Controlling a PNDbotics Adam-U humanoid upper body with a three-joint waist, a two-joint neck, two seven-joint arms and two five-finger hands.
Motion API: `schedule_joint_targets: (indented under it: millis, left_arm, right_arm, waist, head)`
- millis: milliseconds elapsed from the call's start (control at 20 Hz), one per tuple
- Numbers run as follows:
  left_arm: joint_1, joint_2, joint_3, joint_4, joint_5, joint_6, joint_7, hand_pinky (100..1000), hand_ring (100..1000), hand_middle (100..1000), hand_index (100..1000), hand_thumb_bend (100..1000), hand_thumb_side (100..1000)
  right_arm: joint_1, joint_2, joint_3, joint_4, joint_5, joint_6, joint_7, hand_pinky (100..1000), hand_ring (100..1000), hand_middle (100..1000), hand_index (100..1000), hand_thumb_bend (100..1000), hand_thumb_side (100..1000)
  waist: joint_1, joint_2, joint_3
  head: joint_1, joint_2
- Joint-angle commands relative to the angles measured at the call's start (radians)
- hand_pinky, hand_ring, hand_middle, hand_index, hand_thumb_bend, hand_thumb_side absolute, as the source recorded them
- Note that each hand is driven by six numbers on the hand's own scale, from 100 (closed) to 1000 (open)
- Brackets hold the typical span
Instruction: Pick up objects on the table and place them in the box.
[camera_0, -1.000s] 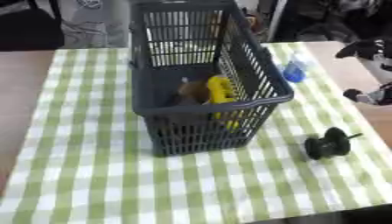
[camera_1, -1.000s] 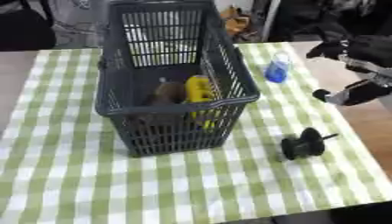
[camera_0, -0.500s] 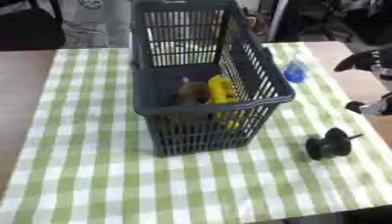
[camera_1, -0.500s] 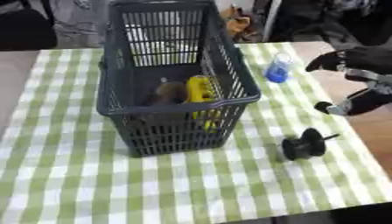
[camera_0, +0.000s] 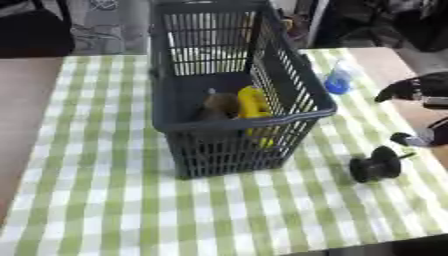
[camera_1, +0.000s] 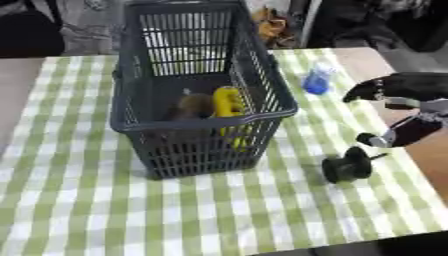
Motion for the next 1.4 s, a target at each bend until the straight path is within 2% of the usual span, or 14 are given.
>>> schedule_joint_targets:
  millis: [50,850,1100,1400]
  left_arm:
    - [-0.011,0.028,0.01,-0.013,-0.004,-0.001,0.002,490,640,617,762,699,646]
    - [-0.012,0.026,0.009,-0.013,0.0,-0.002,0.0,491,641,617,762,700,646]
    - [-0.012,0.024,0.01,-0.013,0.0,-0.002,0.001,491,641,617,762,700,646]
    - [-0.012,0.023,0.01,-0.014,0.001,-0.002,0.002,491,641,617,762,700,646]
  right_arm:
    - [-0.015,-0.016,0.01,0.025,0.018,-0.017,0.015,821,859,848,952,361,456]
    - [-0.025,0.038,0.067,0.099,0.049,-0.063,0.069,810,852,839,941,343,478]
    - [-0.036,0.072,0.068,0.176,0.078,-0.097,0.069,805,847,828,931,340,472]
    - [-0.049,0.114,0.056,0.289,0.15,-0.123,0.017,799,839,809,909,338,459]
  waist:
    - [-0.009,0.0,0.002]
    - [-0.009,0.0,0.002]
    - [-0.008,0.001,0.004]
    - [-0.005,0.002,0.007]
  head:
    - [-0.003,0.005]
    - [-0.006,0.005]
    - [-0.008,0.005]
    - [-0.008,0.005]
